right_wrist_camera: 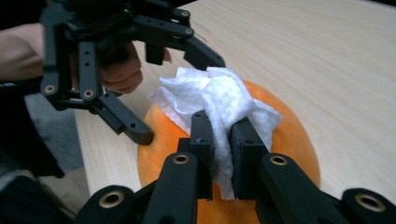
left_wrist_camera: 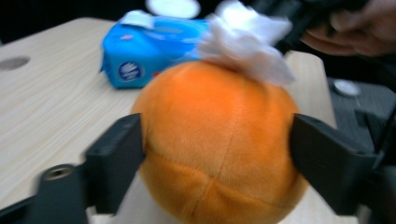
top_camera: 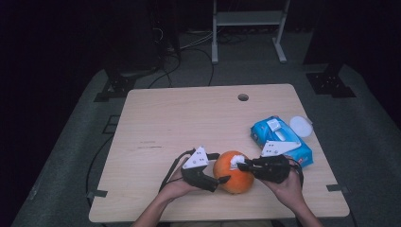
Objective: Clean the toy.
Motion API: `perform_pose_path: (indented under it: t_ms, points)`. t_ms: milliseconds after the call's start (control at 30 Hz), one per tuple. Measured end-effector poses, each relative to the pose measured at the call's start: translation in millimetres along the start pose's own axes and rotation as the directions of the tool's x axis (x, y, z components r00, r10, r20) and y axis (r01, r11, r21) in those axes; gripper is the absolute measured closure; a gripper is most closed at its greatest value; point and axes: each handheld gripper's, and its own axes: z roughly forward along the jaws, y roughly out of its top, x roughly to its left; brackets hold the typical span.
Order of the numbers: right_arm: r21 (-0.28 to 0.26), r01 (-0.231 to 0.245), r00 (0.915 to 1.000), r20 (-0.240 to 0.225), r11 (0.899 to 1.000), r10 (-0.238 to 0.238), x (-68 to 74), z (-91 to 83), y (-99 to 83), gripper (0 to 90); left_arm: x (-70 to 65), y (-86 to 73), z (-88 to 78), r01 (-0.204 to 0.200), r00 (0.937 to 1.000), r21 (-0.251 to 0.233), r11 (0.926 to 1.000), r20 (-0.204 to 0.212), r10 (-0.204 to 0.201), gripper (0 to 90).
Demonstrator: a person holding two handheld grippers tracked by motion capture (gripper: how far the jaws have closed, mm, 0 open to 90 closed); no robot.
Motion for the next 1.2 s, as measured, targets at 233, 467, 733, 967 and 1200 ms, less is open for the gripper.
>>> perform_pose_path:
  t_ms: [233,467,733,967,1200]
  points:
    - [-0.037,0.065,0.9976,-0.02,0.997,-0.066,16.2,0.7,8.1,80.4,-16.4,6.3,3.2,-0.108,0.9939,-0.002,0.9941,0.022,0.108,31.6]
    - [0.001,0.053,0.9978,0.041,0.999,-0.053,9.2,-3.1,7.6,80.7,-6.8,1.7,6.6,-0.036,0.9992,0.018,0.9992,-0.013,0.037,9.8]
    - [-0.026,0.059,0.9979,-0.023,0.998,-0.06,18.7,-0.6,10.5,80.7,-20.6,3.9,9.3,-0.123,0.9922,0.024,0.9921,0.021,0.123,32.0]
    - [0.004,0.074,0.9951,0.065,0.997,-0.074,12.3,-9.4,13.3,80.8,-18.9,1.6,7.9,-0.133,0.9911,0.017,0.9909,0.008,0.133,33.9]
    - [0.006,0.051,0.9983,0.028,0.999,-0.051,10.9,-8.1,10.0,80.7,-20.7,3.8,14.0,-0.014,0.9998,-0.005,0.9999,0.016,0.014,24.1]
